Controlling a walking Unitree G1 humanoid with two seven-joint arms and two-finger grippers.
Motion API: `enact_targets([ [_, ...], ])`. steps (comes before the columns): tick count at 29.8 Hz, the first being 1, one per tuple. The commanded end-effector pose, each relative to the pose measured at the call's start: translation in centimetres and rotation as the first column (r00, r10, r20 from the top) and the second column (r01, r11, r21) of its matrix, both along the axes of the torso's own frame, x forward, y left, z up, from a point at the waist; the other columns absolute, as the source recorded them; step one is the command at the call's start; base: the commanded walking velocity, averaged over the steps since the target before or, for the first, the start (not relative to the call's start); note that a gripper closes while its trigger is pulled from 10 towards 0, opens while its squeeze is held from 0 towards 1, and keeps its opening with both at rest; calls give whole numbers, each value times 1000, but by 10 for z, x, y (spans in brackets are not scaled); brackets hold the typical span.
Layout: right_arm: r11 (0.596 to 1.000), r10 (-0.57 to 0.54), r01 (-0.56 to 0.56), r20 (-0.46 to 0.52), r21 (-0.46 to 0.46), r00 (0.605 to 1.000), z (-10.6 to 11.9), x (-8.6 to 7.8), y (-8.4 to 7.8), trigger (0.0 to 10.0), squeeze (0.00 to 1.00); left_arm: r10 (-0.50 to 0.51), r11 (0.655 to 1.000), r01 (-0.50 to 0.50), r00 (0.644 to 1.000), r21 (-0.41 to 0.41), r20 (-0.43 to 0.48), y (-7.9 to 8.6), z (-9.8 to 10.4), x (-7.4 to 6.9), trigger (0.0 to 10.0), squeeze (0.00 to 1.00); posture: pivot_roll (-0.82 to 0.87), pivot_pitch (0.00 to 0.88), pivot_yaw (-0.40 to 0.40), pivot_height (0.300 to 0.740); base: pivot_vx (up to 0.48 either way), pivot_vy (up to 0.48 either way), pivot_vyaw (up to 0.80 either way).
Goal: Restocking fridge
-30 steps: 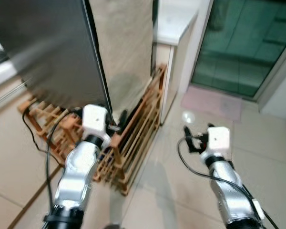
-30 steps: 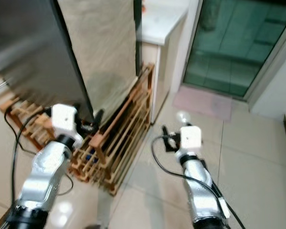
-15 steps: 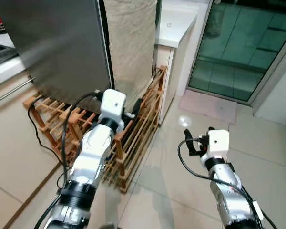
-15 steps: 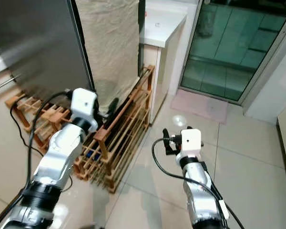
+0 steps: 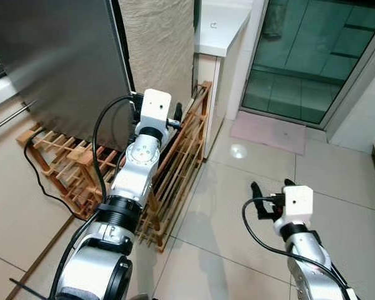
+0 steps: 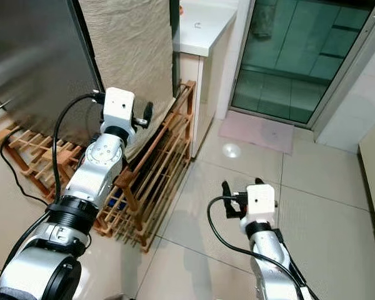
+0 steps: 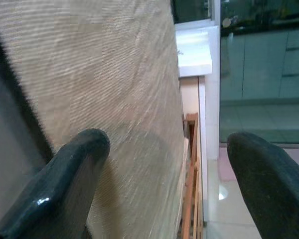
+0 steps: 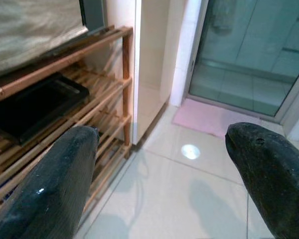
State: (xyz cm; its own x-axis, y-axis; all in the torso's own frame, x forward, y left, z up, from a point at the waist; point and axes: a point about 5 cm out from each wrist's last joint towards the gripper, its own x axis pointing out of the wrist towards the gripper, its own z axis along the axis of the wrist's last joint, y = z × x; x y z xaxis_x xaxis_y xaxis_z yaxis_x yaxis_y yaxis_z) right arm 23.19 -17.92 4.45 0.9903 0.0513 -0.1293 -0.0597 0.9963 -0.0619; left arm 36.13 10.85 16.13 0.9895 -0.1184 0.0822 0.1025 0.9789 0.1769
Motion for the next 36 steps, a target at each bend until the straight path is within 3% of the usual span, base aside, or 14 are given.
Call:
enact_targets([
  [1,1000,1,-1,18,-5,1000,6,4,-1,10000,0,-10,1000,10,1000,-5,-7,12,-6,-10,10000,0,-83,0,19,731,0,0,0],
  [8,1000,16,-16,30,6,999,8,14,6,10000,0,-77,996,75,995,-36,-59,32,-27,-44,10000,0,-14,0,13,731,0,0,0],
  [14,999,-43,41,102,20,994,25,25,5,10000,0,-138,985,135,990,-110,-19,53,-30,-76,10000,0,14,0,6,731,0,0,0],
  [21,999,-41,36,135,35,990,45,18,7,10000,0,-144,986,135,986,-101,-81,65,-43,-105,10000,0,22,0,-3,731,0,0,0],
  [31,997,-11,3,115,73,993,55,8,13,10000,0,-164,982,155,983,-105,-80,60,-39,-107,10000,0,31,0,4,731,0,0,0],
  [36,996,-33,28,73,79,997,49,6,11,10000,0,-144,983,134,987,-123,-73,59,-36,-105,10000,0,64,0,-18,731,0,0,0],
])
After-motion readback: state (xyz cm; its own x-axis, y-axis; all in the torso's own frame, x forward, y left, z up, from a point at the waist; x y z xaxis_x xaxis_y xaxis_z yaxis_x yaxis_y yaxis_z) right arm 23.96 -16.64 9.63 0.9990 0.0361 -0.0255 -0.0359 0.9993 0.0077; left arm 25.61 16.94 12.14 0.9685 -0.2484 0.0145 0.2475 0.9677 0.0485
